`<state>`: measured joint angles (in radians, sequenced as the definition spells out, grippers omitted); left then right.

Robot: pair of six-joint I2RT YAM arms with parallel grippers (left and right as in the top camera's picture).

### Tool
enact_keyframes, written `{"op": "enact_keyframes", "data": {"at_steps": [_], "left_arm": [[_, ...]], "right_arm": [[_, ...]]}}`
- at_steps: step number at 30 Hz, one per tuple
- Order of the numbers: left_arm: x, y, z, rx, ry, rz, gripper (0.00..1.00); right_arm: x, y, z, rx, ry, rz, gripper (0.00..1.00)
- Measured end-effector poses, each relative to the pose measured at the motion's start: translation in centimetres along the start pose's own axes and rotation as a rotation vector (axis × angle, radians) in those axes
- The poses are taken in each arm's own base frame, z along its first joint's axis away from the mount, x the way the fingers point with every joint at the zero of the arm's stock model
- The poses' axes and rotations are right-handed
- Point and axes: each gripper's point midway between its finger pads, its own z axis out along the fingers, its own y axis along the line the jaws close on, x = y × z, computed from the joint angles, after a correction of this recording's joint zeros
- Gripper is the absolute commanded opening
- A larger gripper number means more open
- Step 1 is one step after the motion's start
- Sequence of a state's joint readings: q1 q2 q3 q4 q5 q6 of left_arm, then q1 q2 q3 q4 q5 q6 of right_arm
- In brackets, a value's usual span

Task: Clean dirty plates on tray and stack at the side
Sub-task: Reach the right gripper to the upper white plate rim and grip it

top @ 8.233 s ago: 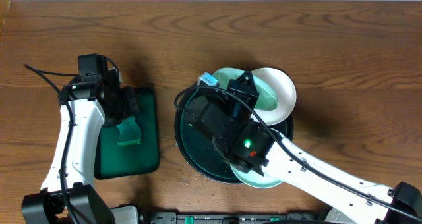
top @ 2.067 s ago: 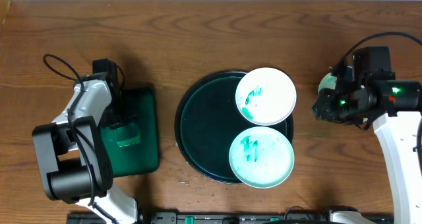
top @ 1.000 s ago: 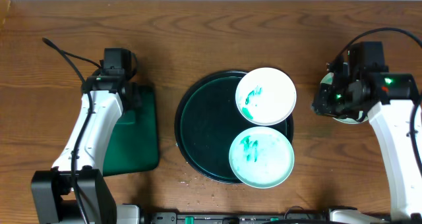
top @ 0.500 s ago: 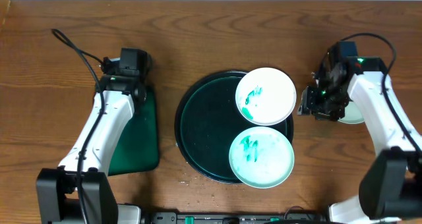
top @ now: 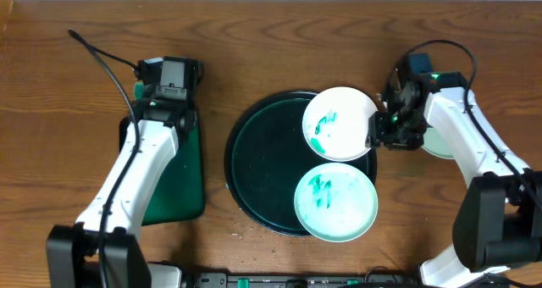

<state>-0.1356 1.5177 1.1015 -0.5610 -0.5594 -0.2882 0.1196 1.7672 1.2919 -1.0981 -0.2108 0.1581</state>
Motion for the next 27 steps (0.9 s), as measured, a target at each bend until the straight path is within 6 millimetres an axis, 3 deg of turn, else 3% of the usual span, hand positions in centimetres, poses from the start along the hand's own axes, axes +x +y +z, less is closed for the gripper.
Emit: {"op": "enact_keyframes", "data": {"at_steps": [12, 21, 27], "left_arm": [[-0.6, 1.0, -1.8, 0.016, -0.026, 0.008, 0.07], [-0.7, 4.0, -5.9, 0.033, -0.069, -0.053, 0.07], [-1.1, 4.8, -7.1, 0.044, -0.097, -0.079, 0.07]], "right_arm": [[-1.4, 0.6, 0.0, -0.01, -0.059, -0.067, 0.63], [-1.6, 0.7, 0.0, -0.011, -0.068, -0.075, 0.66], [-2.2, 0.8, 0.0, -0.014, -0.09, -0.08, 0.66]]}}
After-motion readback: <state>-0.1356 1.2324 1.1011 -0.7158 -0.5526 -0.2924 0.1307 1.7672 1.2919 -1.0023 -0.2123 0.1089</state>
